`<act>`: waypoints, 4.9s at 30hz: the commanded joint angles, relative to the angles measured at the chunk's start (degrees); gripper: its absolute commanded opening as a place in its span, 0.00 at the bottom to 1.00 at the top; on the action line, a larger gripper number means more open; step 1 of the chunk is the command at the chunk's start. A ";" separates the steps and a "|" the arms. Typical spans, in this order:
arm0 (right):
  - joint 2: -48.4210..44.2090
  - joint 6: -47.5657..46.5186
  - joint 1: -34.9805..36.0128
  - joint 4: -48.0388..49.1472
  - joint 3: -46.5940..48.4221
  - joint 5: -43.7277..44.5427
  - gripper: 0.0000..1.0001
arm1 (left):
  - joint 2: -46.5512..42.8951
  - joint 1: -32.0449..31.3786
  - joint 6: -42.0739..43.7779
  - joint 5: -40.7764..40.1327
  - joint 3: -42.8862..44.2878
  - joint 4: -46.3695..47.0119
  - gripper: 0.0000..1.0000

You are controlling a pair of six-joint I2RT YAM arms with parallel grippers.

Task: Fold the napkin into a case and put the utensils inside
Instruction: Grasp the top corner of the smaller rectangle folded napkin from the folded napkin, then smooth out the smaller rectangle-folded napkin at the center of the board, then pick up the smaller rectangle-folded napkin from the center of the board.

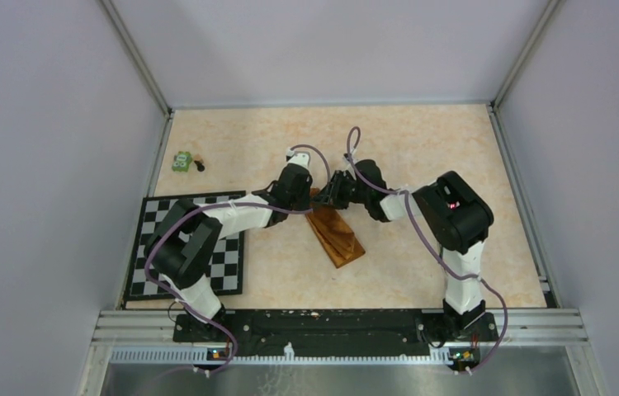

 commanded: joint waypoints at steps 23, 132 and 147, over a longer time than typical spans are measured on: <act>0.16 -1.76 0.36 -1.96 4.00 -4.38 0.28 | -10.56 6.69 -7.00 14.60 -3.87 -4.07 0.51; -29.18 -47.73 12.84 -41.11 -2.71 20.87 0.76 | -14.00 25.05 -17.38 42.24 -4.43 -13.34 0.67; -17.33 -52.33 23.65 -47.71 6.57 39.03 0.56 | -21.05 28.23 -17.02 47.40 -15.04 -11.86 0.64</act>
